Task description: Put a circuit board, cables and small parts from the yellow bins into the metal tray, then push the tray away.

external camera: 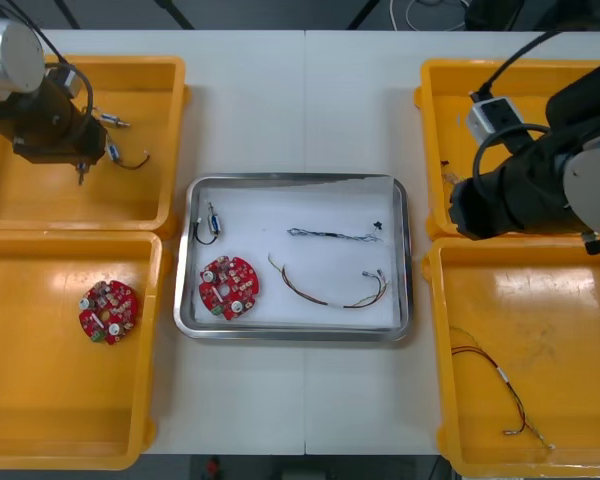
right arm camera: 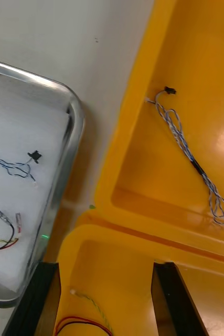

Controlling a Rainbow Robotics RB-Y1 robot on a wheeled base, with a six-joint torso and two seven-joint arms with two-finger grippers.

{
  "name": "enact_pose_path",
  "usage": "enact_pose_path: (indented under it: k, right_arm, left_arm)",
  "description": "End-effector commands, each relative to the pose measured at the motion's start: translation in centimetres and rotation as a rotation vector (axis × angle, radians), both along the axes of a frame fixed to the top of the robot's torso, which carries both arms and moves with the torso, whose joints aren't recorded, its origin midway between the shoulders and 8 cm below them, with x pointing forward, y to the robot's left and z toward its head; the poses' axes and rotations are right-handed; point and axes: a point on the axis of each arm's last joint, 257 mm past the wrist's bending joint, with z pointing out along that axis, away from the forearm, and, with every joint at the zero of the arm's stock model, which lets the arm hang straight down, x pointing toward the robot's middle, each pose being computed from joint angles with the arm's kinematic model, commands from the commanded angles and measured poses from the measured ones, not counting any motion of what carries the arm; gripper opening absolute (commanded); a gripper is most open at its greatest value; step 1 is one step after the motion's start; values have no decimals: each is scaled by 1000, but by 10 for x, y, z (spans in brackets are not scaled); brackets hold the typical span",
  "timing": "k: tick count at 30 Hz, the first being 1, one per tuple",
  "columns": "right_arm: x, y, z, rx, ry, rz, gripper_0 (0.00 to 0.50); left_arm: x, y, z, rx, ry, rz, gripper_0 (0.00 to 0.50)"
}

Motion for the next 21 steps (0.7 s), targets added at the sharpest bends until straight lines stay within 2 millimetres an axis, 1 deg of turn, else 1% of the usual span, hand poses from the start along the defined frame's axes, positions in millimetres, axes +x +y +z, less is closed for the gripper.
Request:
enact_pose_path:
  k: [1,3,7,8,9,10,12,13,15,18,21]
  right_arm:
    - [-8,-43,12,55,-23,-102,500]
    - [-10,-56,15,88,-26,-135,500]
    - [-12,-77,21,114,-43,-190,500]
    - [-13,-79,21,115,-44,-196,500]
    - [-15,-86,21,117,-44,-212,500]
    - [-17,-89,19,115,-41,-218,500]
    - [-22,-104,16,110,-39,-253,500]
    - [-26,-109,15,109,-38,-265,500]
    - [-30,-118,13,109,-37,-285,500]
    - [-39,-132,6,113,-26,-323,500]
    - [-50,-142,-8,112,7,-355,500]
  left_arm:
    - [4,-3,70,51,-63,-63,0]
    - [-3,-14,78,37,-55,-50,0]
    - [-18,-31,87,46,-26,-81,0]
    - [-20,-34,88,45,-22,-81,0]
    - [-23,-41,91,26,-21,-75,0]
    - [-25,-44,92,18,-20,-74,0]
    - [-31,-58,98,3,-17,-75,0]
    - [-35,-66,100,4,-18,-80,0]
    - [-40,-76,100,14,-13,-83,0]
    - [-50,-100,104,13,-18,-82,0]
    - [-61,-131,103,-19,-24,-74,0]
